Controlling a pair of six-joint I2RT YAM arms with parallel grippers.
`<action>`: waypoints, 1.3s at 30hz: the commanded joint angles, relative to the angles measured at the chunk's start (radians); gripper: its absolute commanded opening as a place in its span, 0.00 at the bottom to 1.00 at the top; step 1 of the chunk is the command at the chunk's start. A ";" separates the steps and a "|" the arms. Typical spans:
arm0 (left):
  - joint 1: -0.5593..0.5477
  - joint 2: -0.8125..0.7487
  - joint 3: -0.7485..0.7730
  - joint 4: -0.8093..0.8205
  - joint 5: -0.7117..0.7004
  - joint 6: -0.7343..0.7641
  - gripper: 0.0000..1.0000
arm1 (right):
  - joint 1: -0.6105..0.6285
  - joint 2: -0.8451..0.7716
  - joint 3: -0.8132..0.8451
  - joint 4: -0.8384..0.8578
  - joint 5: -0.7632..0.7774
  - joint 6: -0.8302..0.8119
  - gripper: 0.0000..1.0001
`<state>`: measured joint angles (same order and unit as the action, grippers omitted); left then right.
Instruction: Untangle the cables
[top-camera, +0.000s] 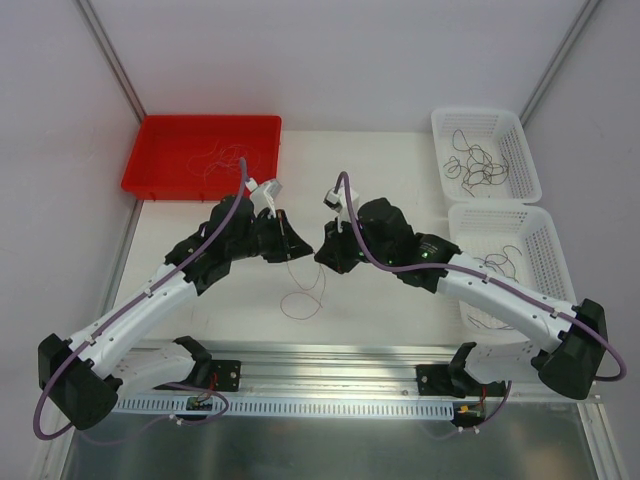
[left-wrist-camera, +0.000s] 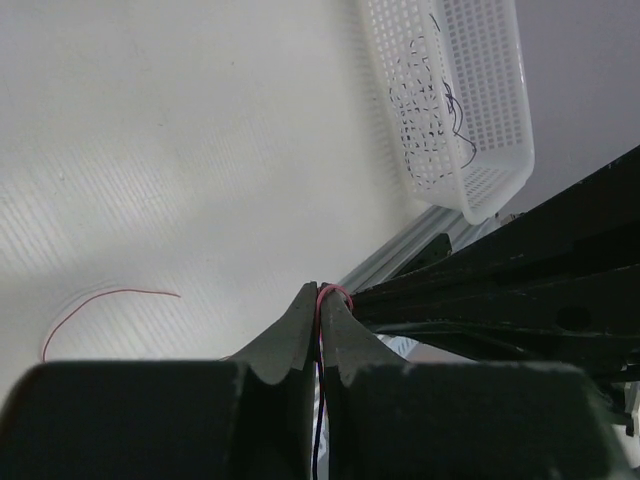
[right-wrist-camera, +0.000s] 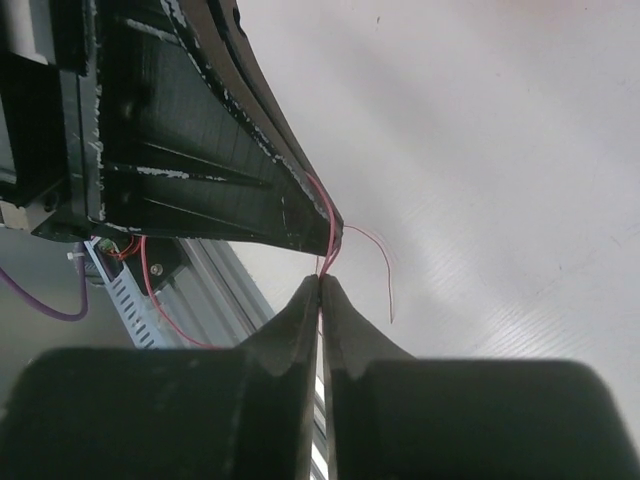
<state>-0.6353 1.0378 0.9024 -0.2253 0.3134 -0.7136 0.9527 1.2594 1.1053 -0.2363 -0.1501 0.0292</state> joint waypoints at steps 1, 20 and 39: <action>-0.004 -0.024 0.012 0.035 -0.031 0.034 0.00 | 0.009 -0.018 0.016 0.052 -0.017 -0.002 0.10; 0.181 0.189 0.574 -0.062 -0.037 0.324 0.00 | 0.008 -0.319 -0.018 -0.253 0.337 -0.106 0.92; 0.629 0.839 1.377 -0.051 -0.165 0.368 0.00 | 0.008 -0.416 -0.081 -0.380 0.449 -0.054 0.97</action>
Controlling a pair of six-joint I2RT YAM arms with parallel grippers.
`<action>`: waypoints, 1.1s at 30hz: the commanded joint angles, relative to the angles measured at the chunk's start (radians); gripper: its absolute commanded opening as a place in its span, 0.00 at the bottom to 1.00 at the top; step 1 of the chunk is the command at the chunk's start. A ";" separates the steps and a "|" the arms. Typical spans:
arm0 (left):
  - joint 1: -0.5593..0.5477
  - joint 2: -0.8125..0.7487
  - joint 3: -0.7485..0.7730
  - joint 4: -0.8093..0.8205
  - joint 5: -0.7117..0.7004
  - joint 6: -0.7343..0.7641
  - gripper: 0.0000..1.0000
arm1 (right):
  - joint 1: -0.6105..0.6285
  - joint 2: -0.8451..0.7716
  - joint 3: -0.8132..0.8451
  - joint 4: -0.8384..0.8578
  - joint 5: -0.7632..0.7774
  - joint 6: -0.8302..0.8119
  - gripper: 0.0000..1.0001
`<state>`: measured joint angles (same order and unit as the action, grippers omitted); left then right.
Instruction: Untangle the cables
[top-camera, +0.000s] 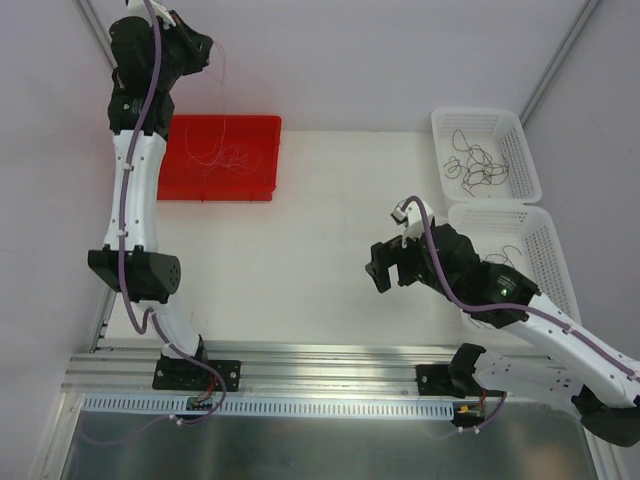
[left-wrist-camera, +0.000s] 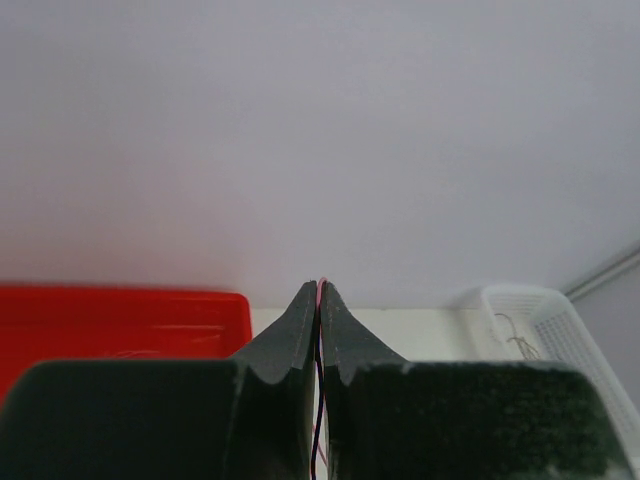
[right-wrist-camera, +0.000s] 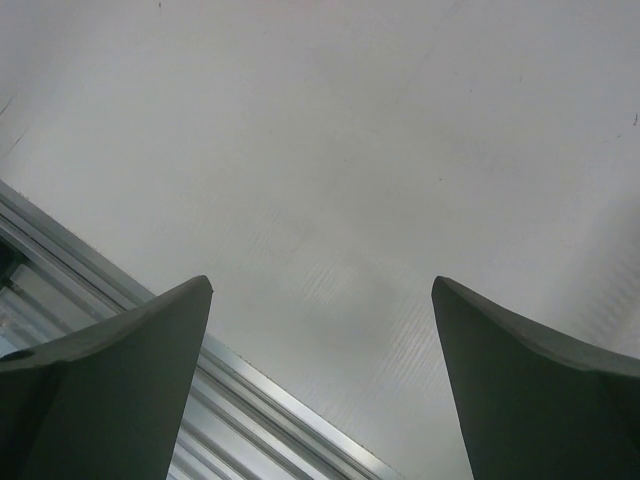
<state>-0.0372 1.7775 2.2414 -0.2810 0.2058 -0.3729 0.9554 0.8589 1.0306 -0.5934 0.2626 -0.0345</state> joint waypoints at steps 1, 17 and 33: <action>0.058 0.130 0.040 0.019 -0.062 0.026 0.00 | 0.005 -0.011 -0.006 -0.028 0.044 0.008 0.97; 0.178 0.271 -0.317 0.036 -0.104 -0.091 0.99 | -0.018 0.052 -0.014 -0.040 0.064 0.013 0.97; 0.177 -0.452 -0.939 -0.165 -0.089 0.052 0.99 | -0.027 -0.049 0.049 -0.284 0.337 0.221 0.97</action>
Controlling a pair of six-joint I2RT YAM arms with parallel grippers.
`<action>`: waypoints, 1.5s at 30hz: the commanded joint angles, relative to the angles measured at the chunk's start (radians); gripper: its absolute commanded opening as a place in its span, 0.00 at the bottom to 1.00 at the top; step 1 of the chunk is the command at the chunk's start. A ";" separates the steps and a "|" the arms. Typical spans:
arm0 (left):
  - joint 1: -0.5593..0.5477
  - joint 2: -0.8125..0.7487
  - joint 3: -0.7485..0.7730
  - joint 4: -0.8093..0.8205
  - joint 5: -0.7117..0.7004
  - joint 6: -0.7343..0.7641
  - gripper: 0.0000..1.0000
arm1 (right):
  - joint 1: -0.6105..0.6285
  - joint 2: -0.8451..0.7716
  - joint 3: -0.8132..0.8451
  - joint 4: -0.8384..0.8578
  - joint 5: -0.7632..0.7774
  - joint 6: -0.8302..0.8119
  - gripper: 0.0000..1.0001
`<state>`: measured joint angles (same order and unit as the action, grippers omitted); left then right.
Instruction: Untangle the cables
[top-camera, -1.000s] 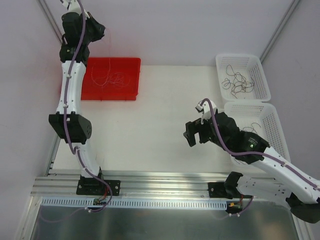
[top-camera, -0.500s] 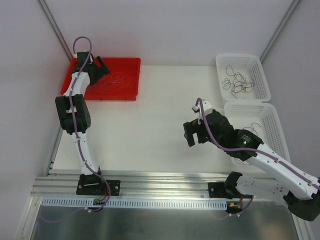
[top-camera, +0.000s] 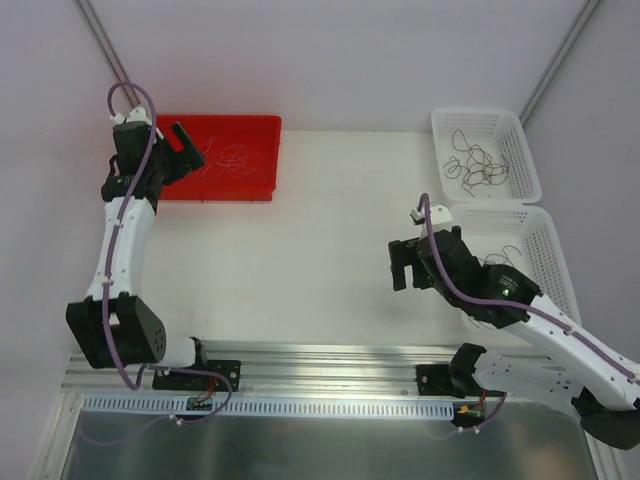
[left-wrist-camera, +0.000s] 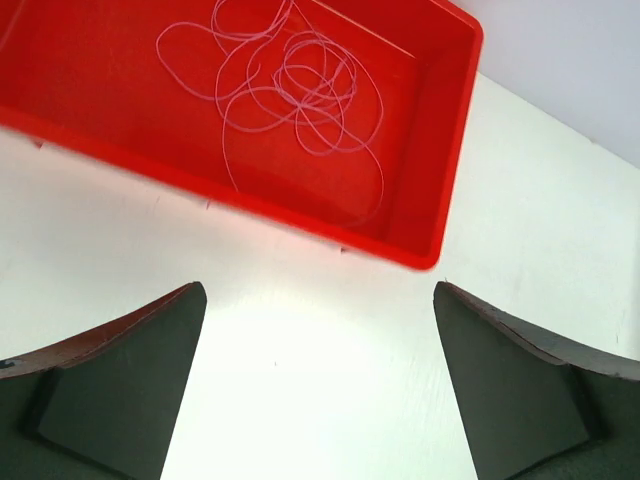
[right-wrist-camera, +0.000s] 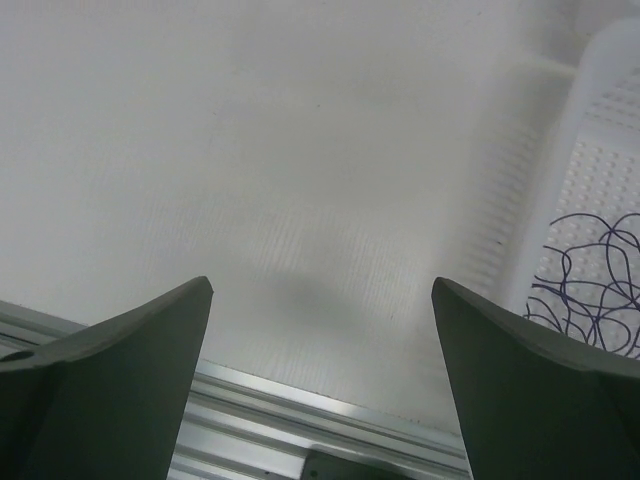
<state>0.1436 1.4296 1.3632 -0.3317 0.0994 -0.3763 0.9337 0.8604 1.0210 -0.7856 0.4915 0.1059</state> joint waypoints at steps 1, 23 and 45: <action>-0.004 -0.183 -0.073 -0.148 0.023 0.060 0.99 | -0.004 -0.064 0.062 -0.107 0.120 0.092 0.97; -0.225 -1.291 -0.228 -0.662 -0.256 0.042 0.99 | -0.003 -0.734 0.044 -0.387 0.288 0.102 0.97; -0.237 -1.583 -0.337 -0.687 -0.414 -0.033 0.99 | -0.001 -1.020 0.074 -0.405 0.297 0.109 0.97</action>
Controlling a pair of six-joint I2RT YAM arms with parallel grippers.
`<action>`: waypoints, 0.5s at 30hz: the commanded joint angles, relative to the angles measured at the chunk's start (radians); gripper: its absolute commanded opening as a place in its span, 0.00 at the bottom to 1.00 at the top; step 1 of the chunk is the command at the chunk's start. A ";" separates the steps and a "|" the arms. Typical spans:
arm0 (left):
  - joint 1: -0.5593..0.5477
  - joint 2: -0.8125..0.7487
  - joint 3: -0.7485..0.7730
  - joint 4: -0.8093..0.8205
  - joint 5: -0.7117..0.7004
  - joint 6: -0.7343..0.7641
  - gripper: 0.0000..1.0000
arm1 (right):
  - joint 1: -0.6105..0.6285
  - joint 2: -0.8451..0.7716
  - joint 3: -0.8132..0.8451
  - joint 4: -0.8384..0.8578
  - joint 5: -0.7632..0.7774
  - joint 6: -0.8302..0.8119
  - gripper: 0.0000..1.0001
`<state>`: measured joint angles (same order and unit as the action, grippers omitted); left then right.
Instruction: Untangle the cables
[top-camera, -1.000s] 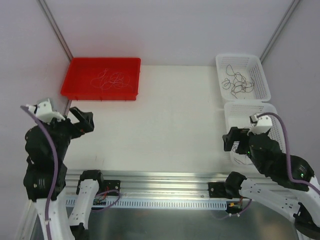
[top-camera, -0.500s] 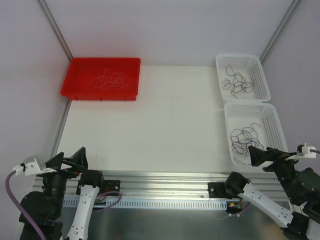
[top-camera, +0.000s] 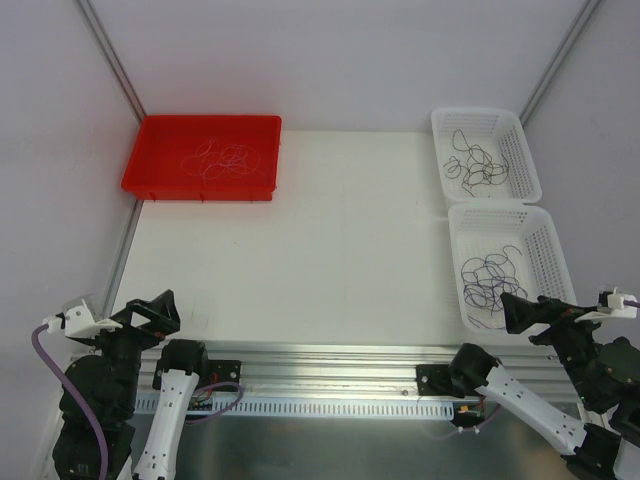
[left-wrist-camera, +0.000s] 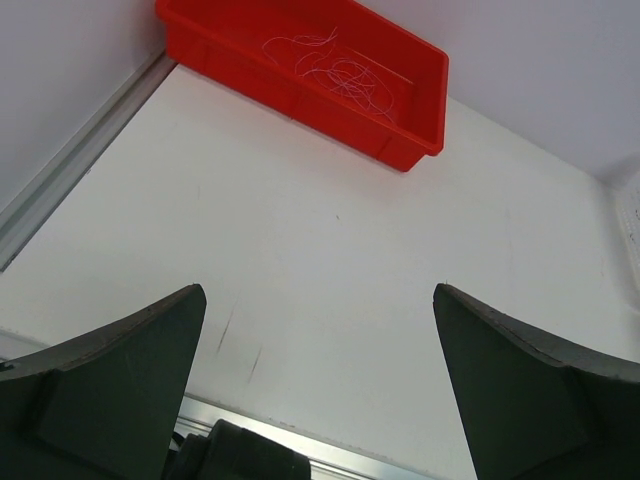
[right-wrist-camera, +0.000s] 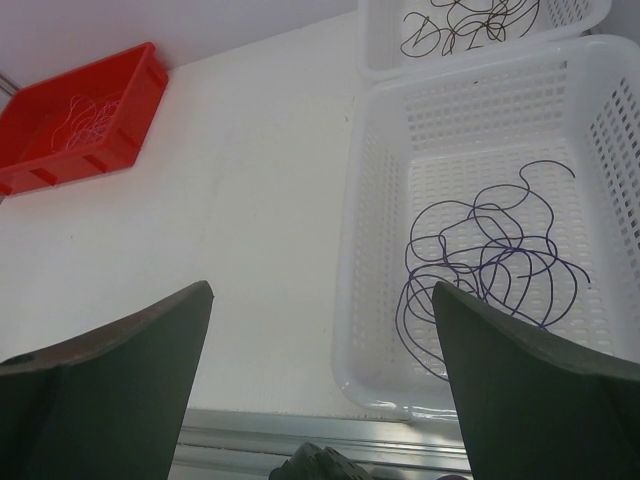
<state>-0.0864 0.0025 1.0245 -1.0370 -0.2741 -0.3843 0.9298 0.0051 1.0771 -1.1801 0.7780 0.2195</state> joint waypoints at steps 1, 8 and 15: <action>-0.007 -0.156 0.002 0.018 -0.036 -0.025 0.99 | 0.001 -0.163 0.018 -0.012 0.003 -0.008 0.97; -0.007 -0.147 0.002 0.017 -0.037 -0.022 0.99 | 0.001 -0.157 0.015 -0.004 0.009 -0.012 0.97; -0.007 -0.136 -0.004 0.020 -0.040 -0.047 0.99 | 0.003 -0.143 0.009 0.004 0.001 -0.023 0.97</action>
<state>-0.0864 0.0025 1.0241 -1.0370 -0.2985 -0.4084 0.9298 0.0051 1.0771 -1.1797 0.7769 0.2184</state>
